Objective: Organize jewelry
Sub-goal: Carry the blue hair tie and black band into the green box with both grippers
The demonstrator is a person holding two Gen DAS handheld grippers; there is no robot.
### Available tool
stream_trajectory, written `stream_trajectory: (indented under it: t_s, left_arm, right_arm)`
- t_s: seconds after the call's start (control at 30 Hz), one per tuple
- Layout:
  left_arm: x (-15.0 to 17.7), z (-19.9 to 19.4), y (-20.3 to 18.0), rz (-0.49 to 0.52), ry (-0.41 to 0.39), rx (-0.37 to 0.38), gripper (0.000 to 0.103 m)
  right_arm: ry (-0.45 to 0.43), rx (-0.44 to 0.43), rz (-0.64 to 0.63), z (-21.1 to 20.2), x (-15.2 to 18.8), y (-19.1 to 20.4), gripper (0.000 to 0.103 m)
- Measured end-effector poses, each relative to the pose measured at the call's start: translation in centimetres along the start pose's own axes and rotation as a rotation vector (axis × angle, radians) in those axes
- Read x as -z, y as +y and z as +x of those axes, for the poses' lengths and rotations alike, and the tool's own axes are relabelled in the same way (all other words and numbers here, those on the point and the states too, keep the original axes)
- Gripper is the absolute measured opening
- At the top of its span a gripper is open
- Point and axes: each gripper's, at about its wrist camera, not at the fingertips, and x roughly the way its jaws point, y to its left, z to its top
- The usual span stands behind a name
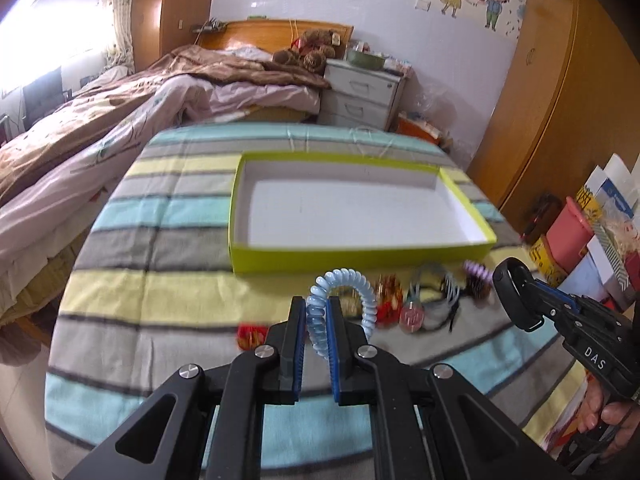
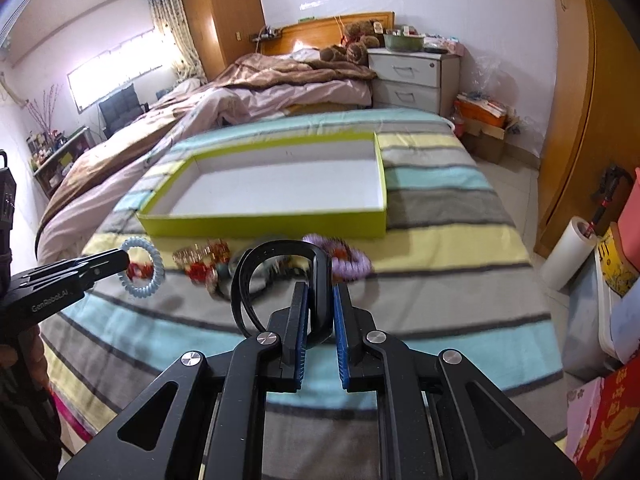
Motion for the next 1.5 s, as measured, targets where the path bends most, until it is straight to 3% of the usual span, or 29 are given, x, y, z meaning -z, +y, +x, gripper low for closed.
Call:
stream_trajectory:
  t_s: [0.33, 0.7, 1.07, 1.5]
  left_arm:
    - [-4.9, 2.1, 1.1, -0.019, -0.036, 0.008, 0.01]
    - [-8.4, 7.1, 2.7, -0.059, 0.008, 0.026, 0.01]
    - [-9.3, 11.5, 3.7, -0.062, 0.071, -0.005, 0.01]
    - [-8.9, 13.1, 4.3, -0.082, 0.114, -0.006, 0.01]
  right_arm:
    - [-0.023, 0.016, -0.001, 2.4, -4.4, -0.2, 0.013]
    - [0.033, 0.061, 0.003, 7.7, -8.2, -1.4, 0.013]
    - [0.104, 0.11, -0.005, 12.5, -9.5, -2.4, 0.013]
    - [0.135, 0.132, -0.038, 13.9, -9.3, -2.3, 0.013]
